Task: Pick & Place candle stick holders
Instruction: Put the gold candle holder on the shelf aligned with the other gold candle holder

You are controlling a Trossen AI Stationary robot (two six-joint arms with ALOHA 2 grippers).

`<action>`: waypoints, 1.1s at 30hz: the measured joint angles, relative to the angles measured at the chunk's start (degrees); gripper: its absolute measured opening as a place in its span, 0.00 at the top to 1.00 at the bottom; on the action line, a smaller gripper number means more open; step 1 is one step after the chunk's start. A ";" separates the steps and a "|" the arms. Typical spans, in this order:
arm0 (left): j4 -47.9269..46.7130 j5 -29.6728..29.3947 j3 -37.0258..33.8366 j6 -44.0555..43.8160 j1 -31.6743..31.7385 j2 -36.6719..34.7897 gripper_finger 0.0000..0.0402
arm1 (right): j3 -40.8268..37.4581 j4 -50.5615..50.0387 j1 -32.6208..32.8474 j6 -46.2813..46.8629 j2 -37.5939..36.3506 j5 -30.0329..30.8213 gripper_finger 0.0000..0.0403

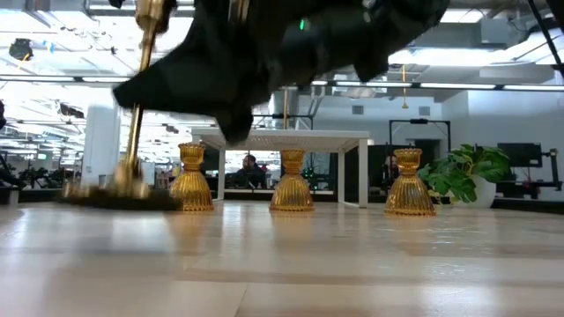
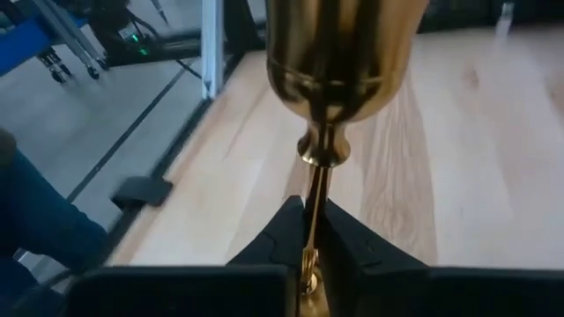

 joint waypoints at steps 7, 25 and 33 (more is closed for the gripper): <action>0.00 0.00 0.00 0.49 -0.01 0.00 0.47 | 0.11 -9.63 -0.23 -5.66 -10.63 3.76 0.97; 0.02 -0.26 0.00 0.29 -0.01 0.00 0.47 | 0.16 -48.00 -19.43 -22.43 -44.41 19.71 0.93; 0.04 -0.45 0.00 -0.91 -0.01 0.62 0.47 | 0.16 -48.17 -36.08 -29.26 -45.70 14.71 0.95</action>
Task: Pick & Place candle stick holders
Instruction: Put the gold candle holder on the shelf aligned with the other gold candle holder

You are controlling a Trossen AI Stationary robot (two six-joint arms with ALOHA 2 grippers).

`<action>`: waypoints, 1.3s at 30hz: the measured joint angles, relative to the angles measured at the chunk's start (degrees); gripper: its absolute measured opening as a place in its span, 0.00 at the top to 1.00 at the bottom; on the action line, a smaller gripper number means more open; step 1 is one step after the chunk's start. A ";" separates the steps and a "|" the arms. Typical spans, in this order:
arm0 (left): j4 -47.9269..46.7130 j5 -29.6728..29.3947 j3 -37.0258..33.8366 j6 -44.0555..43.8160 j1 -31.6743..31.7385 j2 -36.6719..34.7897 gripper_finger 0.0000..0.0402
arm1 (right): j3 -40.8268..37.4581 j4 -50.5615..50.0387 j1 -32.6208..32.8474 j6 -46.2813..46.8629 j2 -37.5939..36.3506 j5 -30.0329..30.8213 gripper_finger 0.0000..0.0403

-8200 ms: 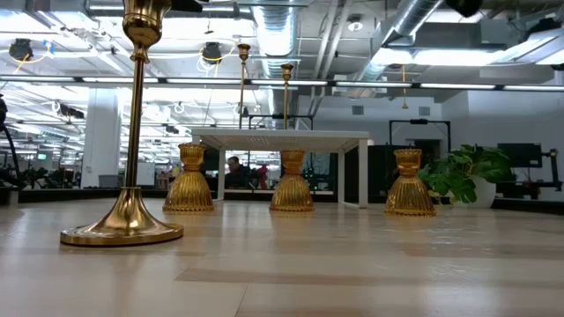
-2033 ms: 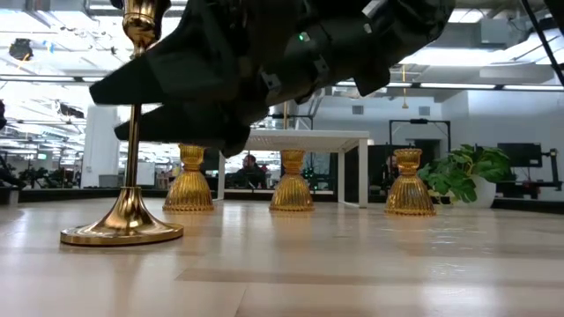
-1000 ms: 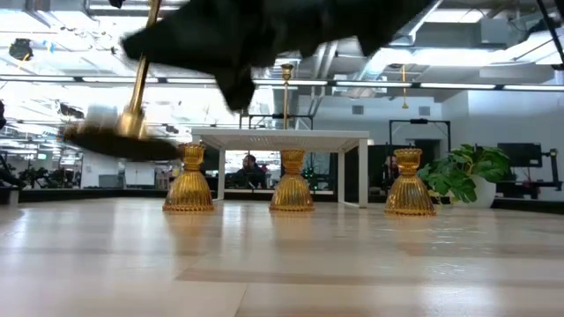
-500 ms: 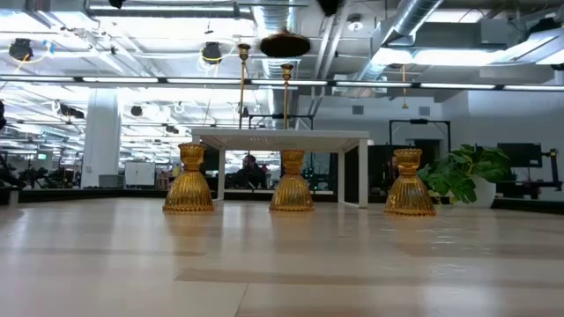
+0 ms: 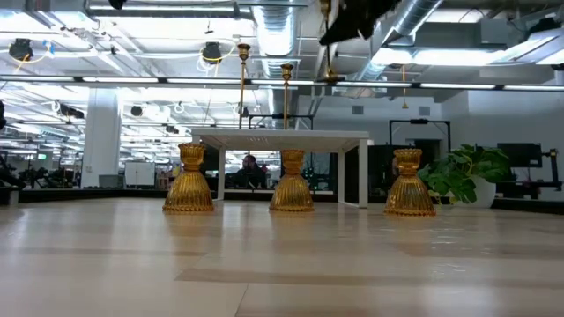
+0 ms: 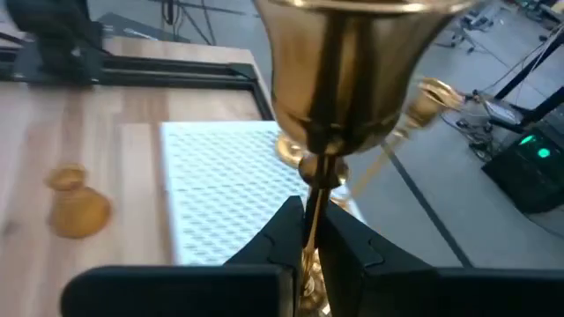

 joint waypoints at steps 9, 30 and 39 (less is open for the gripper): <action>0.00 -1.77 0.00 -0.34 -0.01 2.70 0.47 | -0.04 4.43 -15.70 -1.80 8.17 -18.61 0.93; 0.48 -3.23 0.02 -0.34 0.01 3.12 0.47 | -4.25 14.05 -24.09 -0.89 14.33 -25.18 0.93; 0.48 -3.65 0.02 -0.34 0.01 3.14 0.47 | -5.70 19.69 -23.07 -0.42 14.66 -25.21 0.94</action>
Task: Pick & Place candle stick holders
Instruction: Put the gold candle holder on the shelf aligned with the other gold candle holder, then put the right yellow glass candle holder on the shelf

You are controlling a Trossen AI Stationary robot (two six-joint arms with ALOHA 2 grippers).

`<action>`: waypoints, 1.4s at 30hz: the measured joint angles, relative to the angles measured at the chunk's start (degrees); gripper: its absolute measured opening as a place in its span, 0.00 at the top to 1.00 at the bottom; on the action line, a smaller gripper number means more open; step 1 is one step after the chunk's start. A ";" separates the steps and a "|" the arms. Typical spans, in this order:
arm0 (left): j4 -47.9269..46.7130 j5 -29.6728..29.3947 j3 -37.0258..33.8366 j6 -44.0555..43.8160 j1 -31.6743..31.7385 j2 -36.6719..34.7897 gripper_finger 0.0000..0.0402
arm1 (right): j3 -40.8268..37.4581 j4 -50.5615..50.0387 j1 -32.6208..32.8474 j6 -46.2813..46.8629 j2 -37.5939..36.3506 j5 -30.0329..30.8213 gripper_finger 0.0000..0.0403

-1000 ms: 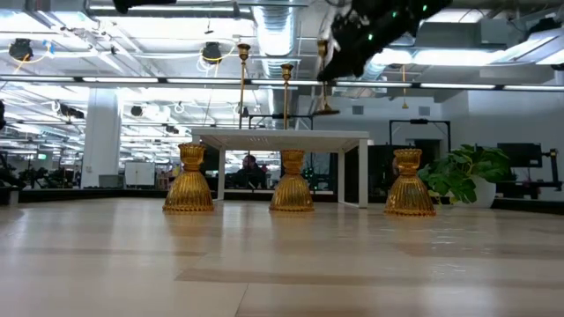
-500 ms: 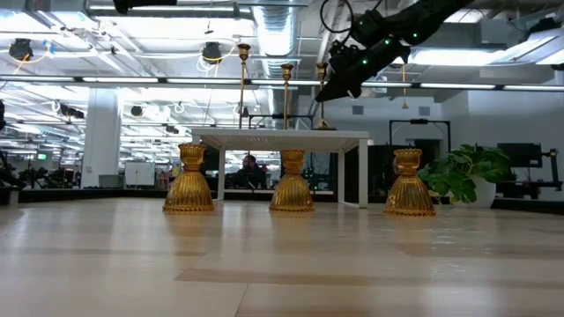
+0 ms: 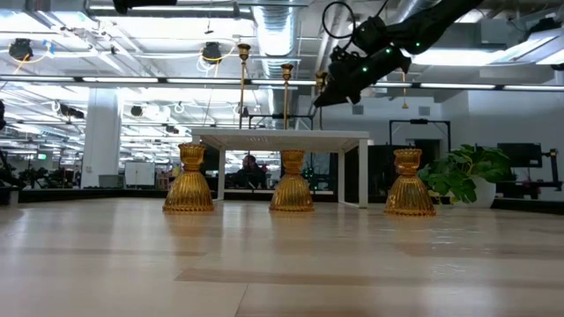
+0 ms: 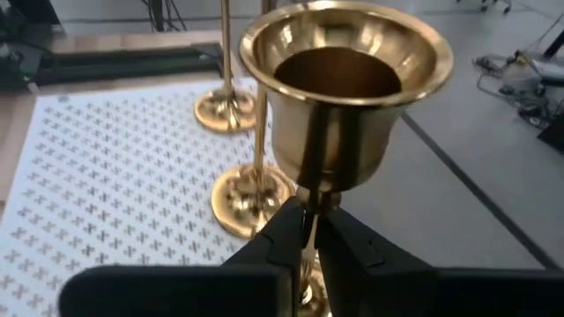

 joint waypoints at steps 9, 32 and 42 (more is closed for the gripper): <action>0.42 0.00 0.00 0.01 0.00 0.00 0.47 | 0.02 -1.26 -0.26 1.08 -0.01 0.15 0.94; 0.70 0.01 0.00 0.04 0.00 -0.01 0.47 | 0.02 -2.85 -1.31 2.72 0.00 0.15 0.75; 0.70 0.01 0.00 0.04 0.00 0.00 0.47 | 0.04 -2.85 -1.22 2.72 0.00 0.13 0.50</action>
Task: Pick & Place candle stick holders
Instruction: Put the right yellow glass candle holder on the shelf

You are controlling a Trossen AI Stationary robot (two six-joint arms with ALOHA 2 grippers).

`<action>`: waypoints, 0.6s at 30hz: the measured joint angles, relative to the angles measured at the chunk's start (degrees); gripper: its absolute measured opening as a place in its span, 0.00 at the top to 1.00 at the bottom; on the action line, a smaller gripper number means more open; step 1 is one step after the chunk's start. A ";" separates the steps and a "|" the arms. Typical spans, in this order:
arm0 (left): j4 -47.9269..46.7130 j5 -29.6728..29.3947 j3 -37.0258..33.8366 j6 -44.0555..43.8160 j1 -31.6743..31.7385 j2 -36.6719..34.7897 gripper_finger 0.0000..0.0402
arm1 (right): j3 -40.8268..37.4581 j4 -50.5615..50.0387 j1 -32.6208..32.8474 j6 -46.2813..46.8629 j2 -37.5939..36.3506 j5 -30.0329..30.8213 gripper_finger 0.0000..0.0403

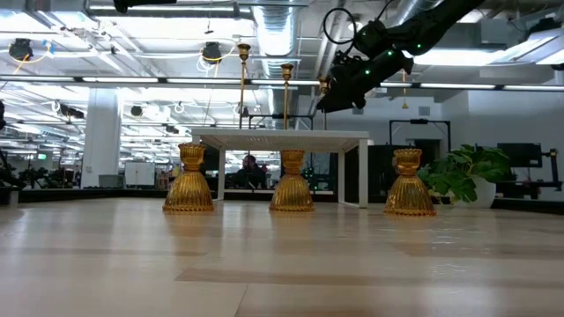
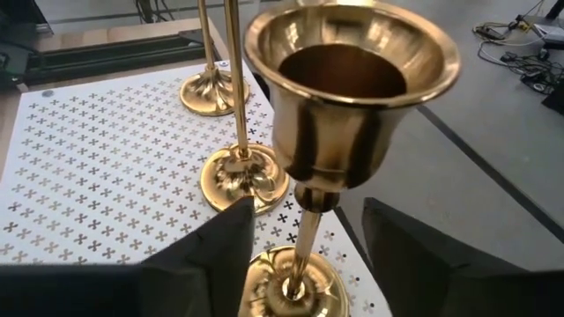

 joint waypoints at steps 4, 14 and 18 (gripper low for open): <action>-0.01 0.02 0.00 0.00 0.00 0.00 0.47 | 0.01 -0.01 0.04 0.48 0.00 -0.07 0.44; -0.04 0.02 0.00 0.00 -0.01 -0.01 0.47 | 0.03 -3.97 -0.50 0.00 -4.11 0.03 0.42; -0.07 0.02 0.00 0.01 0.00 0.00 0.47 | 0.05 -7.51 -1.17 -0.04 -7.24 0.17 0.42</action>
